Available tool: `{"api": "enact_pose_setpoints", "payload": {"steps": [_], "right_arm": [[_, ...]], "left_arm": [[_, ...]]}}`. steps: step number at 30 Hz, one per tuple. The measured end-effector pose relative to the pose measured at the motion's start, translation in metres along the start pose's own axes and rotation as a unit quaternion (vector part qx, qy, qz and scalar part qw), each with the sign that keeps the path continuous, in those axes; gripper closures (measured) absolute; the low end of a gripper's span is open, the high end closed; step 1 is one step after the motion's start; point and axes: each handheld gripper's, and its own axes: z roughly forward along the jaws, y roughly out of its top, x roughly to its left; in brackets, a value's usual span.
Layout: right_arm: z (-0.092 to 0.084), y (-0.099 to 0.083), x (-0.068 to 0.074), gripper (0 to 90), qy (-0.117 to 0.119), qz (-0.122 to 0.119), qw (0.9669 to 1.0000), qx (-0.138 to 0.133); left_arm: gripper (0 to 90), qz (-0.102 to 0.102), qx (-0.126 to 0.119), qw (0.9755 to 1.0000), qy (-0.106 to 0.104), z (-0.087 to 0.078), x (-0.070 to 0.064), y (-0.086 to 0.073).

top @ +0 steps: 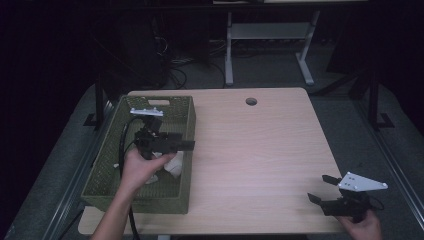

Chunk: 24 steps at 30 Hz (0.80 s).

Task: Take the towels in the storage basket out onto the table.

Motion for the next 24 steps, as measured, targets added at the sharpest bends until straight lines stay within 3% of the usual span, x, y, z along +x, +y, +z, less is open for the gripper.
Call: {"api": "enact_pose_setpoints", "payload": {"steps": [1, 4, 5, 16, 19, 21, 24], "right_arm": [[0.000, 0.000, 0.000, 15.6, 0.001, 0.001, 1.0000, 0.000], [-0.001, 0.000, 0.001, 15.6, 0.000, 0.002, 1.0000, -0.001], [-0.001, 0.000, 0.001, 15.6, 0.001, 0.002, 1.0000, -0.002], [0.001, 0.001, 0.002, 15.6, 0.001, -0.003, 1.0000, 0.003], [0.001, 0.001, 0.002, 15.6, 0.000, -0.003, 1.0000, 0.005], [0.001, 0.001, 0.002, 15.6, 0.001, -0.004, 1.0000, 0.004], [0.002, 0.001, 0.002, 15.6, 0.002, -0.004, 1.0000, 0.005]], "left_arm": [[23.1, 0.000, 0.003, 0.9999, 0.014, -0.004, 0.005, -0.001], [23.3, -0.004, 0.004, 0.9997, 0.023, -0.007, 0.011, -0.003], [23.3, -0.010, 0.008, 0.9993, 0.035, -0.009, 0.016, -0.005], [23.6, -0.041, 0.035, 0.9955, 0.078, -0.016, 0.047, -0.020], [24.5, -0.045, 0.054, 0.9925, 0.100, -0.016, 0.055, -0.023], [24.6, -0.046, 0.060, 0.9918, 0.103, -0.016, 0.056, -0.024], [25.9, -0.039, 0.093, 0.9868, 0.126, -0.011, 0.062, -0.028]]}}
